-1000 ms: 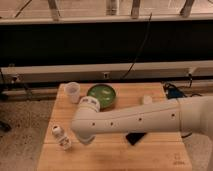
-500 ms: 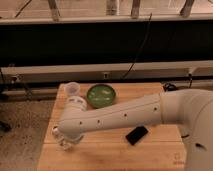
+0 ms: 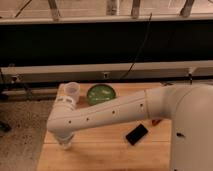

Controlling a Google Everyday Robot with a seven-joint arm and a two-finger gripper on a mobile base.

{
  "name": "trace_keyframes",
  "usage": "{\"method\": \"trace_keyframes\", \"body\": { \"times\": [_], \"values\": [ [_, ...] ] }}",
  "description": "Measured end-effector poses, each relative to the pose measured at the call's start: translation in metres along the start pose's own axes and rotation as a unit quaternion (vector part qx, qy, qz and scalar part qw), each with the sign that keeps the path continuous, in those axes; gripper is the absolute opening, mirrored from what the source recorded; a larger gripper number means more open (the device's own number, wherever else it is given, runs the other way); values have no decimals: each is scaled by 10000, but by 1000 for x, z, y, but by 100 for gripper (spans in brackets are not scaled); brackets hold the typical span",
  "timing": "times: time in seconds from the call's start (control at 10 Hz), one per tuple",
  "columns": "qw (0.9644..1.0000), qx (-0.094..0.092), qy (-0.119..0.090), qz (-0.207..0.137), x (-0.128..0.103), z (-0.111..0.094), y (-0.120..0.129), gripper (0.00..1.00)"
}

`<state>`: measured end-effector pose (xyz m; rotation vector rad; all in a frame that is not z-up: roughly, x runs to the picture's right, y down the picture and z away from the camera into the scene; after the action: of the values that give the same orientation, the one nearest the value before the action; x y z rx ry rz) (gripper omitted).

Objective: Knock the bottle over

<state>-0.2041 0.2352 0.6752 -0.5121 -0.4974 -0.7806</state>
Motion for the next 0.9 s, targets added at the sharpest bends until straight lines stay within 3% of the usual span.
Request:
{"method": "trace_keyframes", "body": {
  "times": [0.9],
  "values": [
    [9998, 88, -112, -127, -1, -7, -3, 0]
  ]
}}
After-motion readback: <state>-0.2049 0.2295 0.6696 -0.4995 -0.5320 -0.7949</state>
